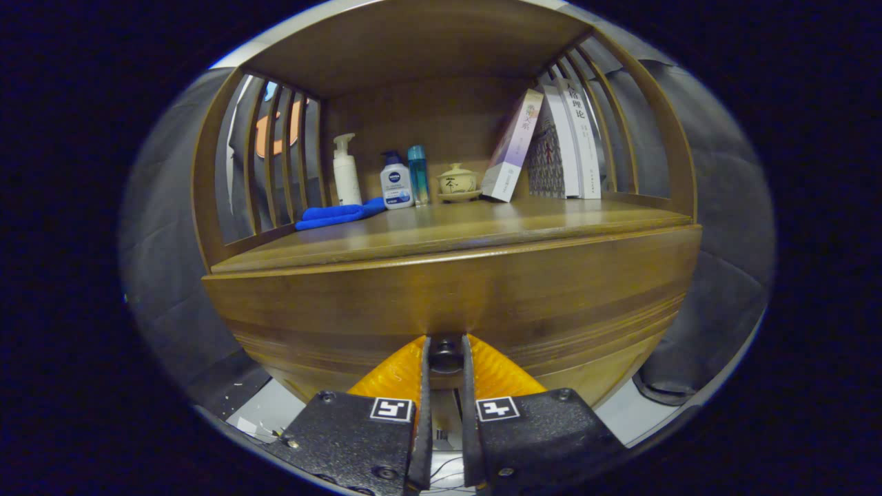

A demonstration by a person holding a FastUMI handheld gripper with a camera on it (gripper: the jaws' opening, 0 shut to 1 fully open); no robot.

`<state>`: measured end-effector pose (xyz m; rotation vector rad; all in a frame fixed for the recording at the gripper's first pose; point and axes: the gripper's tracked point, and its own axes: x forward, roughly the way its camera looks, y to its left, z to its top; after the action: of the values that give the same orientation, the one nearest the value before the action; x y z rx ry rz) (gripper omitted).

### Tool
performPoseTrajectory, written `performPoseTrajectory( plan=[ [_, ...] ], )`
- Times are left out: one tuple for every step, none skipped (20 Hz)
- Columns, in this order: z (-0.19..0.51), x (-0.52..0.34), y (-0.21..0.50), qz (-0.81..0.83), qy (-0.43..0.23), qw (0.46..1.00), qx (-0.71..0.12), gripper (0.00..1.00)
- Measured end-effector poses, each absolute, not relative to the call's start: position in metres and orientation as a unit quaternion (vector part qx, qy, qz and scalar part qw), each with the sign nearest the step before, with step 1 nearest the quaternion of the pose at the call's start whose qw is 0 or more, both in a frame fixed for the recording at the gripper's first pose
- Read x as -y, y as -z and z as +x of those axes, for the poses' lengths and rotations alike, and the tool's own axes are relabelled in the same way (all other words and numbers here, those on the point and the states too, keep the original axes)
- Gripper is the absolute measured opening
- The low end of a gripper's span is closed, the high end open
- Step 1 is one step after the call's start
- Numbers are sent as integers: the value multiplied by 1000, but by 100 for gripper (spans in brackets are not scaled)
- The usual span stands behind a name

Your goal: Pull open the drawer, take out the items inside it, and place them on the countertop above the cabinet.

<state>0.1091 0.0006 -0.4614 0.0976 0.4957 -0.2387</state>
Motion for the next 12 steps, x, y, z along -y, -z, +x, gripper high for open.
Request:
performPoseTrajectory(
  plan=[
    [106, -1, 461, 49, 116, 961, -245, 21],
    [102, -1, 460, 47, 114, 962, -245, 21],
    [98, -1, 458, 44, 113, 962, -245, 21],
    [95, -1, 458, 39, 111, 963, -244, 21],
    [93, -1, 457, 36, 111, 963, -243, 21],
    [89, -2, 456, 32, 110, 963, -242, 21],
    [85, -3, 456, 31, 110, 963, -242, 21],
    [80, -3, 454, 32, 109, 963, -243, 21],
    [77, -5, 454, 34, 108, 963, -245, 21],
    [72, -5, 453, 34, 106, 963, -246, 21],
    [68, -6, 452, 33, 105, 963, -247, 21],
    [63, -7, 452, 31, 103, 963, -247, 21]
  ],
)
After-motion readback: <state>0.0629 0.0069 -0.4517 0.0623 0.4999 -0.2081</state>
